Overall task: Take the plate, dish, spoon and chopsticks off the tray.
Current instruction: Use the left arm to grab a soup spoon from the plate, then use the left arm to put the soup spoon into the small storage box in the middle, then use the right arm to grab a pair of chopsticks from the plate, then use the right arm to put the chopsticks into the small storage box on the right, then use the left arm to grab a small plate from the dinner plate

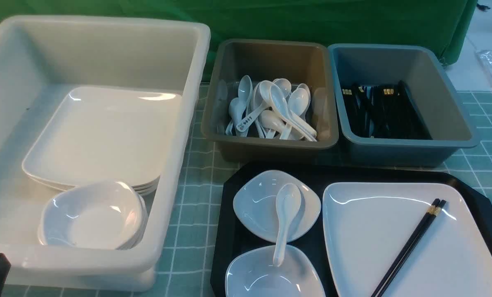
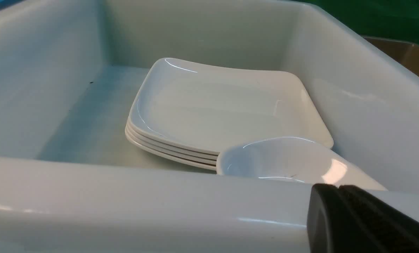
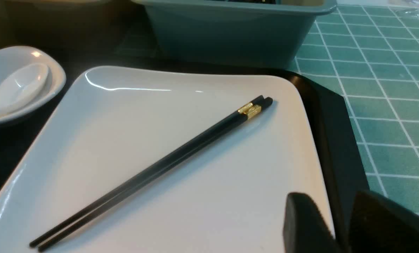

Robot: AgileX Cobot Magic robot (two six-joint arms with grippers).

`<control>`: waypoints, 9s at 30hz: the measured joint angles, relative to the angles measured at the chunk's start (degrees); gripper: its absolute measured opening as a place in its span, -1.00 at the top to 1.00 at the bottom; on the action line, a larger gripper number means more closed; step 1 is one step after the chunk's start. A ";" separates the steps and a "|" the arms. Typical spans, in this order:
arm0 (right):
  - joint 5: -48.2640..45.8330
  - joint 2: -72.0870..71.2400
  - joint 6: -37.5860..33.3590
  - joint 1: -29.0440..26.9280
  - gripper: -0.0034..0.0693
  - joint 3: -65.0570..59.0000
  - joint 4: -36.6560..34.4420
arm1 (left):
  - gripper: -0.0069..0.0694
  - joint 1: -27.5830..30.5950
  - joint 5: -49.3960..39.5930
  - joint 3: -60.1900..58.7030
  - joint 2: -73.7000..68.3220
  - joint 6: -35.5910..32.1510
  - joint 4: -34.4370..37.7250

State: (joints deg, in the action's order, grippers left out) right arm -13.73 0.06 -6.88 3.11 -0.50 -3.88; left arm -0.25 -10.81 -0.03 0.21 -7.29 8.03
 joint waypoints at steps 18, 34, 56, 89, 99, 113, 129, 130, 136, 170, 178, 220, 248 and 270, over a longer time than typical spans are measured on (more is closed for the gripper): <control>0.00 0.00 0.00 0.00 0.24 0.00 0.00 | 0.77 0.00 10.26 -0.37 0.00 2.56 20.63; 20.95 0.00 30.78 0.00 0.24 0.00 -13.95 | 0.77 0.06 27.18 15.19 -2.99 39.26 2.70; -13.89 17.41 7.76 2.08 0.83 31.00 -11.57 | 0.82 -4.48 -40.78 56.21 -60.18 -0.99 15.24; -36.01 57.46 -5.99 2.16 0.27 49.11 -10.08 | -0.32 -48.79 -47.81 90.13 -112.92 24.76 -14.81; -35.46 57.46 -6.16 2.16 0.25 49.15 -9.89 | -0.25 -45.81 -47.27 93.76 -120.18 29.77 -15.82; -33.77 57.46 -6.23 2.16 0.25 49.22 -9.76 | 0.63 -45.10 -53.66 100.61 -120.20 26.11 -13.04; -32.62 57.46 -6.11 2.16 0.24 49.22 -9.70 | 0.63 -31.90 -34.84 127.05 -127.81 20.50 -13.13; -32.08 57.46 -6.11 2.16 0.23 49.22 -9.70 | 0.61 -30.61 -33.78 127.06 -129.08 20.50 -12.60; -27.16 57.59 -2.98 2.20 -0.14 49.22 -9.64 | 0.02 -27.17 -37.17 127.10 -130.34 20.50 -11.88; -24.90 106.90 21.36 2.20 -0.43 66.50 -0.10 | 0.80 -27.10 -48.95 74.27 -81.71 6.66 -9.38; -25.03 107.14 19.89 2.73 0.49 66.96 -0.17 | 0.80 -27.10 -48.07 69.38 -75.11 7.29 -9.40; -3.35 123.89 20.09 0.45 -0.24 109.57 -1.56 | 0.80 -27.39 -47.24 69.27 -74.31 9.15 -4.22; -40.38 72.05 -0.54 0.02 0.84 70.87 -1.56 | -0.02 -36.40 -33.36 69.79 -99.98 -1.23 -2.98; -35.20 68.28 -1.15 0.02 0.82 62.98 -1.72 | -0.39 -39.91 -29.62 69.30 -107.30 -7.41 -2.85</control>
State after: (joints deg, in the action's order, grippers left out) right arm -48.93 68.34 -8.04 3.14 62.48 -5.60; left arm -40.16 -40.43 69.28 -107.09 -14.71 5.17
